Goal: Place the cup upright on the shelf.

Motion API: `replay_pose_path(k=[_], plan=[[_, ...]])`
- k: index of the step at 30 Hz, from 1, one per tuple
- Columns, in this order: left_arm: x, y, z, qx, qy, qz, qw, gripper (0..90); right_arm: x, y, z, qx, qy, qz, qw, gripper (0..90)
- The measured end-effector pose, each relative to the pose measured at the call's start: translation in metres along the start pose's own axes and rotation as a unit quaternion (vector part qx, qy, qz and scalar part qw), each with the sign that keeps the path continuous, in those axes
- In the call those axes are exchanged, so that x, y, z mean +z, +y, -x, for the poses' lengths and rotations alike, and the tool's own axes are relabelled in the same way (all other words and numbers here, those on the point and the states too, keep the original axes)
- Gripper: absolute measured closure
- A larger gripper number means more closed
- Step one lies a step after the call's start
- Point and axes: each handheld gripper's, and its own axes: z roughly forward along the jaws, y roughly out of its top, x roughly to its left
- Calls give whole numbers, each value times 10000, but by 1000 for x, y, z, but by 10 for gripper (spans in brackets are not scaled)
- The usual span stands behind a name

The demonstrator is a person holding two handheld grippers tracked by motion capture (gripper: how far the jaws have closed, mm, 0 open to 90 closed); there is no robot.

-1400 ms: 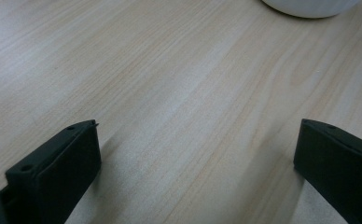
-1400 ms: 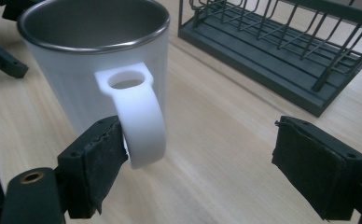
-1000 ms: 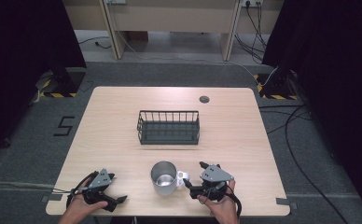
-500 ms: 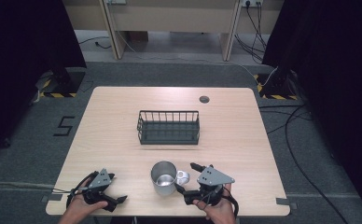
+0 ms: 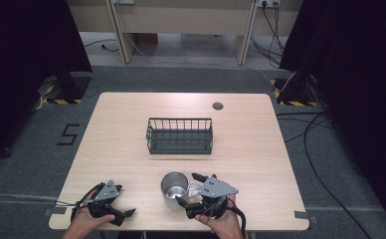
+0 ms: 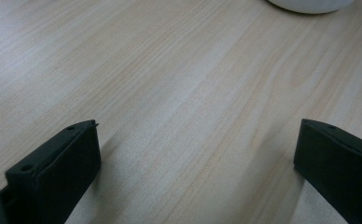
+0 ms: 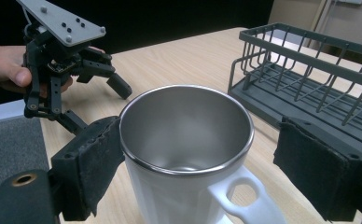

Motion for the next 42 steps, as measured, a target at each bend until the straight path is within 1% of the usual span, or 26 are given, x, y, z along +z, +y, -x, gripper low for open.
replay_pose_path(k=[5, 7, 9, 10, 12, 16, 21, 31, 35, 38, 42], plan=[[0, 0, 0, 0, 1, 0, 10000, 0, 6, -2, 0, -2, 58, -37, 10000, 149], [0, 0, 0, 1, -1, 0, 10000, 0, 12, -2, 0, -30, 145, -44, 9999, 145], [0, 0, 0, 0, 0, 1, 10000, 0, 14, -2, 0, -33, 180, -24, 9998, 145], [0, 0, 0, 1, 0, 0, 10000, 0, 17, -2, 0, -52, 241, 21, 9997, 126], [0, 0, 0, 1, 0, 0, 10000, 0, 19, -2, 1, -58, 247, 26, 9997, 115], [0, 0, 0, 1, 0, 1, 10000, 0, 30, 0, 0, -62, 240, -13, 9997, 65], [0, 0, 0, 2, -1, 0, 10000, 0, 38, 1, 0, -23, 251, -24, 9997, 49], [0, 0, 0, 0, 0, 0, 10000, 0, 47, 3, 0, -47, 278, -66, 9996, 35], [0, 0, 0, 1, 0, 0, 10000, 0, 49, 4, -1, -108, 261, -92, 9996, 31], [0, 0, 0, 0, 0, 0, 10000, 0, 50, 6, 0, -166, 294, -141, 9993, 42], [0, 0, 0, 2, 1, 0, 10000, 0, 50, 7, 1, -168, 348, -181, 9991, 50]])
